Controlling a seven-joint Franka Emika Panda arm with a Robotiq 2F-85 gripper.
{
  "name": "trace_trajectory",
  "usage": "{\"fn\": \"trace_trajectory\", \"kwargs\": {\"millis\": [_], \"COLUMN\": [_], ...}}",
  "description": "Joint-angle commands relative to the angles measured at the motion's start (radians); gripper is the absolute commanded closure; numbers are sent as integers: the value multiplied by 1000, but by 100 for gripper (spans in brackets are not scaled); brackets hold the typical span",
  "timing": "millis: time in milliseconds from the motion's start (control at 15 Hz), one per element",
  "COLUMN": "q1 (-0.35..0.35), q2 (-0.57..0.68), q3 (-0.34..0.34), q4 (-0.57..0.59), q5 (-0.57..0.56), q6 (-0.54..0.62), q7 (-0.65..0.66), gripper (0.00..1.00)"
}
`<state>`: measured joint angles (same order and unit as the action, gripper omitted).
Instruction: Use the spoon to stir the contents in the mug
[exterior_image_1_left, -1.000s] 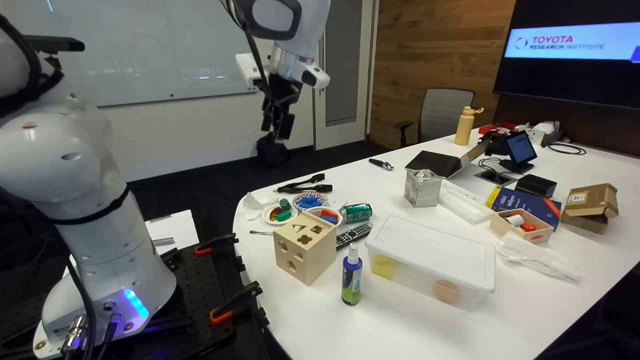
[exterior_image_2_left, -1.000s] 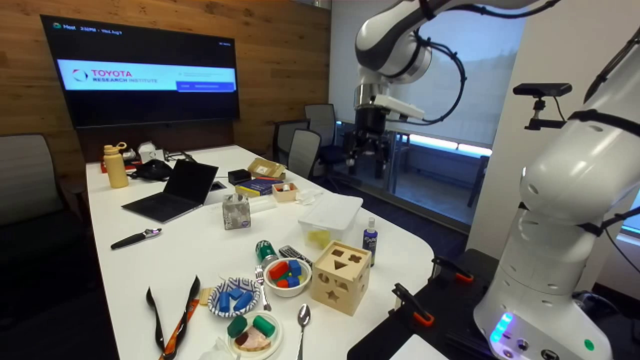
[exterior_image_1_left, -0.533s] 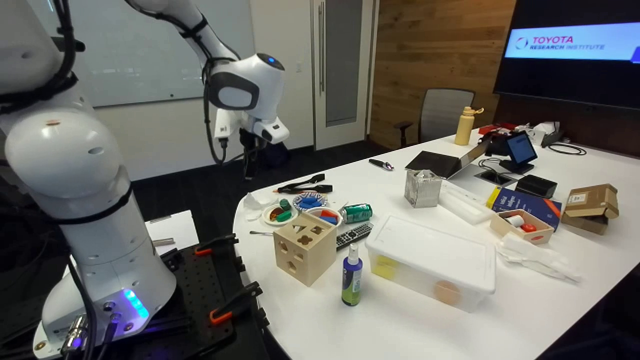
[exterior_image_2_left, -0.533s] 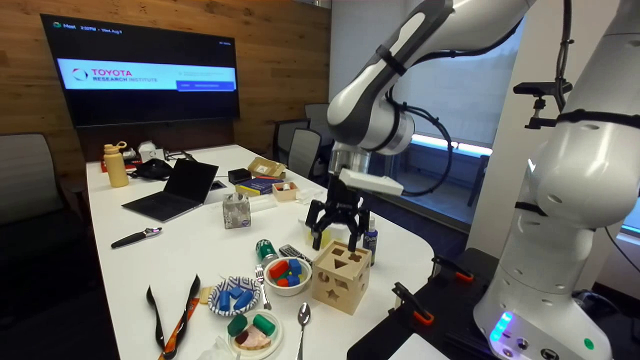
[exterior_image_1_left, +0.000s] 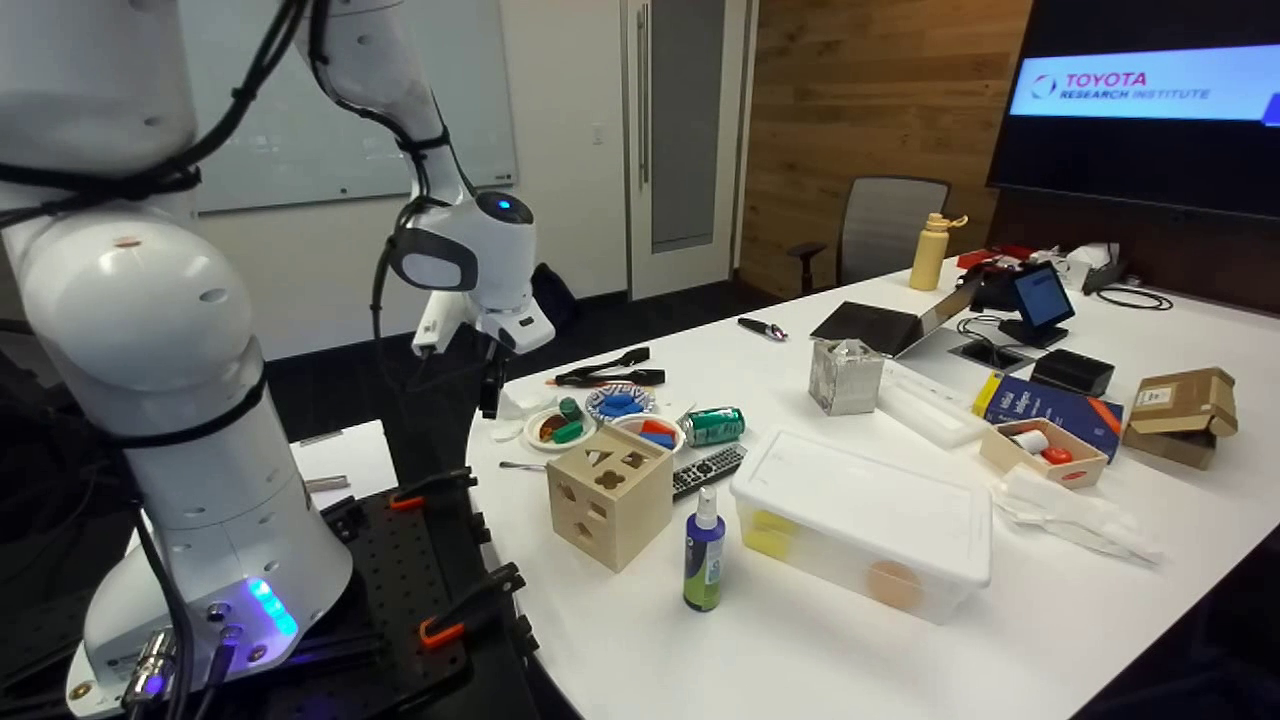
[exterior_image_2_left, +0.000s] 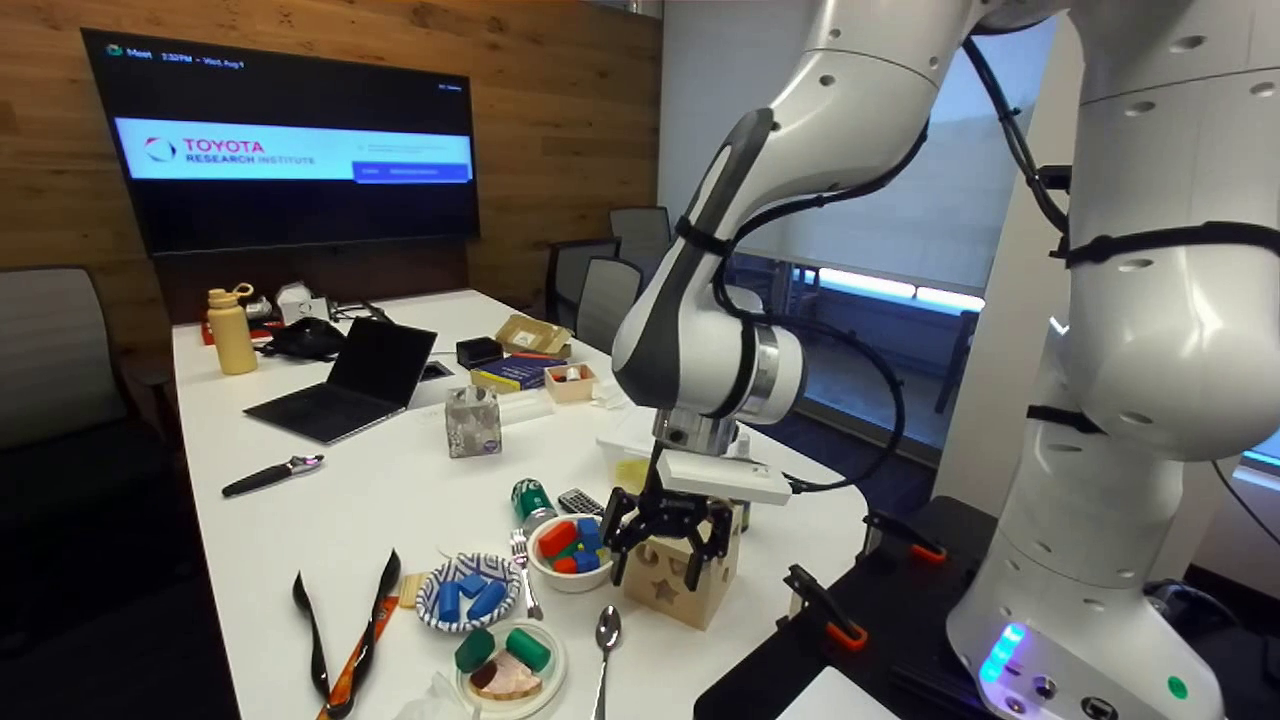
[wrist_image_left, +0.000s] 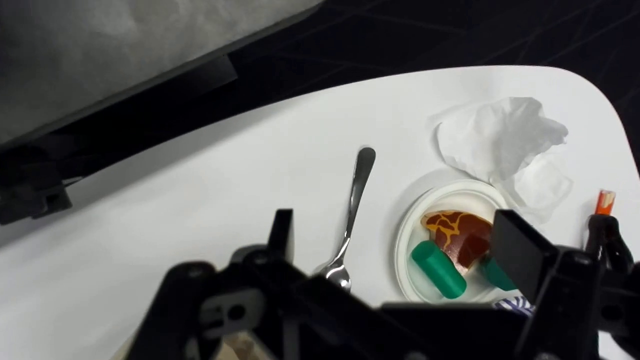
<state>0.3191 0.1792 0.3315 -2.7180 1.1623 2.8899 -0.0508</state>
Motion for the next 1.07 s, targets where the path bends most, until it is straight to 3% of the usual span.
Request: {"fn": "trace_trajectory", "kwargs": {"millis": [0, 400, 1000], "q1": [-16, -79, -179], "q2": [150, 395, 665], "q3": [26, 9, 19], "q4": [108, 294, 489], "q5": [141, 276, 302], "q6": [84, 94, 61], "q7": [-171, -485, -764], "gripper": [0, 0, 0]}}
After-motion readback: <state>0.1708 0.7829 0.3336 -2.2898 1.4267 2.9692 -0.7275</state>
